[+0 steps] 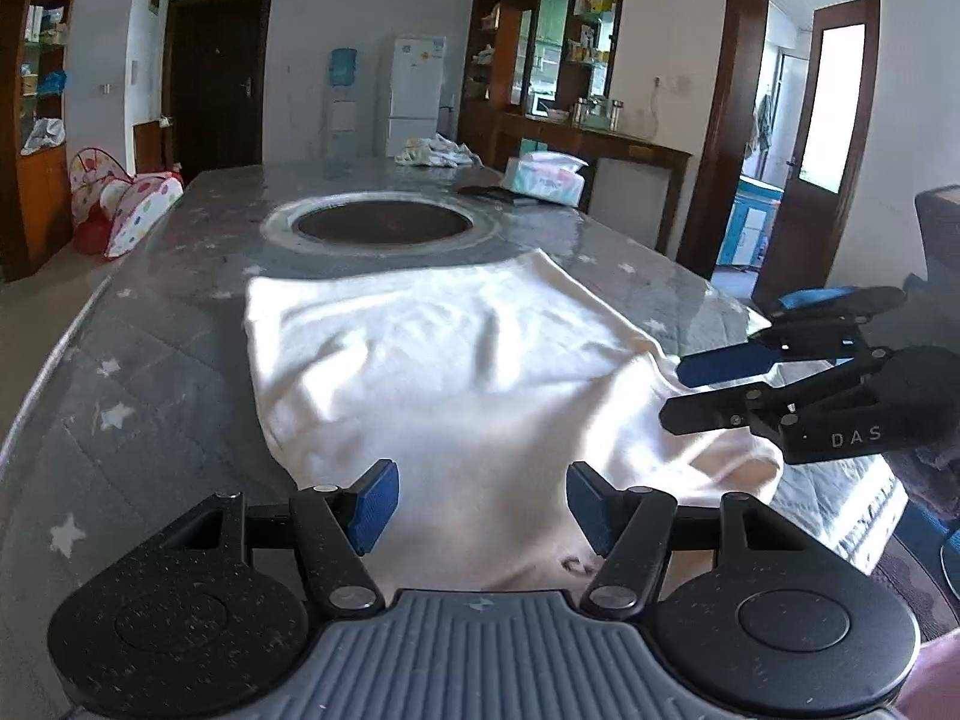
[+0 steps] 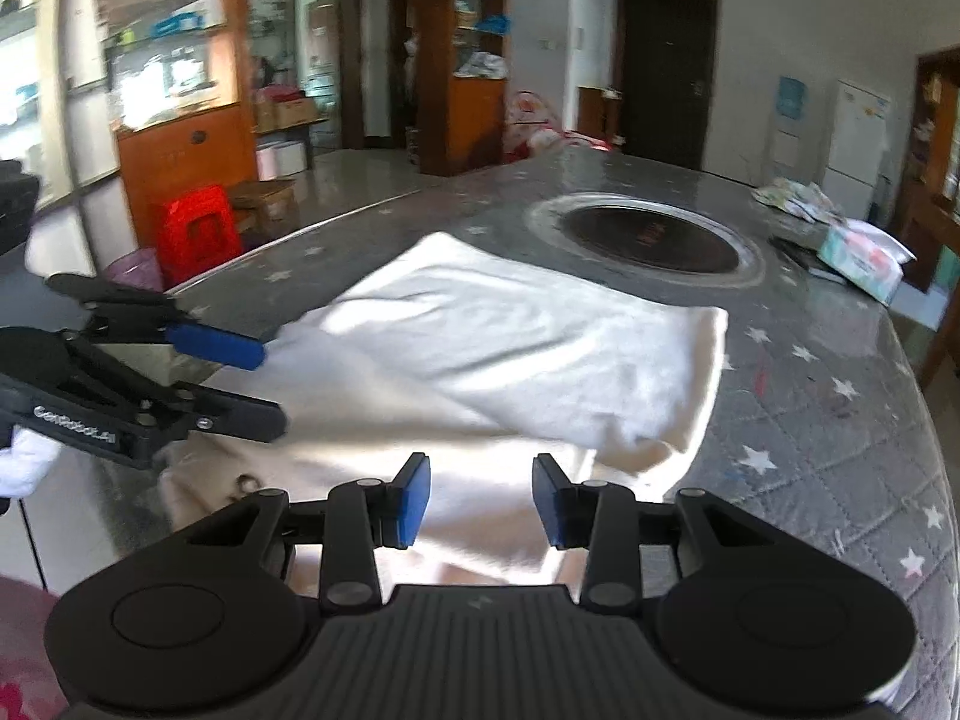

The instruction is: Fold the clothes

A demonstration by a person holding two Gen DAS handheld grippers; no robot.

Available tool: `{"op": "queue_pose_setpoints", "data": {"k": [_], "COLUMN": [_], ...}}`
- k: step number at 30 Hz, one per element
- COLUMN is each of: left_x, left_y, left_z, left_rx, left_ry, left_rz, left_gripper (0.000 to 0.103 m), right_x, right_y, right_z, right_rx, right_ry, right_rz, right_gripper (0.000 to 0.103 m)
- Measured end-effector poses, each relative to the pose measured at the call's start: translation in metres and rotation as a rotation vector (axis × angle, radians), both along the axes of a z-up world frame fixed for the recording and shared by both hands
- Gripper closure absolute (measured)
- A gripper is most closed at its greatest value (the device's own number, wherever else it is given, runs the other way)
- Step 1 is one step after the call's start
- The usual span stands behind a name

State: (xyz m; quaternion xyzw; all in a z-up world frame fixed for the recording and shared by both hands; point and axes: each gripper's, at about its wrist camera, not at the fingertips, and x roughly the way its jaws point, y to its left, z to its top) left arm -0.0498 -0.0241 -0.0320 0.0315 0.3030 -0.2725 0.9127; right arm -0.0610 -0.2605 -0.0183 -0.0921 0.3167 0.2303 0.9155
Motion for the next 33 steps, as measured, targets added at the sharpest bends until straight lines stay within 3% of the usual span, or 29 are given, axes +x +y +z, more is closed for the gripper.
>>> {"op": "queue_pose_setpoints", "data": {"k": [10,17,22,33], "left_x": [0.0,0.012,0.033,-0.017], "left_y": [-0.001,-0.001,0.0,0.008], "left_z": [-0.001,0.004,-0.01,0.01], "left_rx": [0.009,-0.012,0.009,0.005], "left_ry": [-0.004,-0.021,0.033,-0.024], "left_rz": [-0.001,0.012,0.047,-0.101], "left_gripper": [0.036,0.036,0.037,0.034], "right_x": [-0.013,-0.003,0.011,0.0], "right_y": [0.003,0.001,0.003,-0.002], "right_z": [-0.016,-0.006,-0.013,-0.004], "right_rx": [-0.067,-0.023,-0.032,-0.091], "right_ry": [0.064,0.055,0.071,0.052], "right_rz": [0.035,0.022,0.01,0.07], "right_gripper": [0.066,0.066,0.065,0.062]}}
